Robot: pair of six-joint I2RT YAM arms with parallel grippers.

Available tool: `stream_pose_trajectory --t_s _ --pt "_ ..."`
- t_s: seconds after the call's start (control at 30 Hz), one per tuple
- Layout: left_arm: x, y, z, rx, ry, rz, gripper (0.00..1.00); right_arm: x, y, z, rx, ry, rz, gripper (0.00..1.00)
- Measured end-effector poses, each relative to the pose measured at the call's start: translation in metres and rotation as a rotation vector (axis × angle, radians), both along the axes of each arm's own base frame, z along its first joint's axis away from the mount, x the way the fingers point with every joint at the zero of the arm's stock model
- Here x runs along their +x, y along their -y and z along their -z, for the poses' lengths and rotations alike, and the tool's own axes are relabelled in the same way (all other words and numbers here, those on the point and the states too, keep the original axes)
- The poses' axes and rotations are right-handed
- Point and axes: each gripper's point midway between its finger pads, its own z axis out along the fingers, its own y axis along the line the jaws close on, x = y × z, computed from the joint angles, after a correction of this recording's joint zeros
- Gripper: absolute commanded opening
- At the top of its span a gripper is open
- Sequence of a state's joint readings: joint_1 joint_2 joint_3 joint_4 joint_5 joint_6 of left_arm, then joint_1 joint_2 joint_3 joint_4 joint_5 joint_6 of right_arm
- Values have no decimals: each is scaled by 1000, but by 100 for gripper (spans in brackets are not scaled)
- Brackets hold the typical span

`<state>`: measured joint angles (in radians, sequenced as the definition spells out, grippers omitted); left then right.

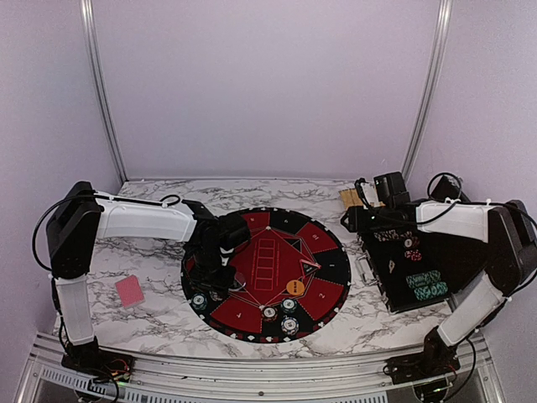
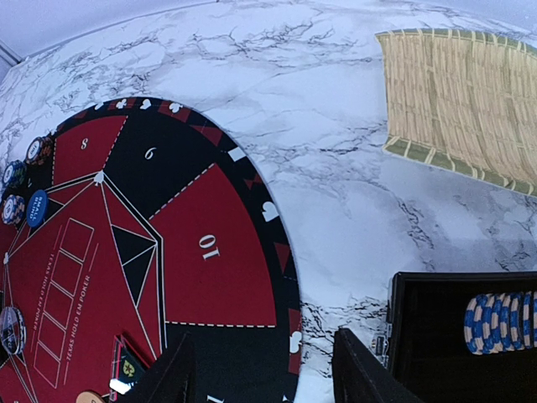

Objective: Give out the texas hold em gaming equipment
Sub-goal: Place the pile of poker chips at the dealer area.

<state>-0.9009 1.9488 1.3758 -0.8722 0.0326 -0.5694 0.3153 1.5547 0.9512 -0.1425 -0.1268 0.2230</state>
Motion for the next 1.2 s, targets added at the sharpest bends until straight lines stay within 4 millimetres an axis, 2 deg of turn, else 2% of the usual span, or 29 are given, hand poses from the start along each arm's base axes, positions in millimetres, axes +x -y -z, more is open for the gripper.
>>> stream_pose_trajectory --t_s 1.2 --pt "2 0 -1 3 12 3 53 0 0 0 0 0 1 54"
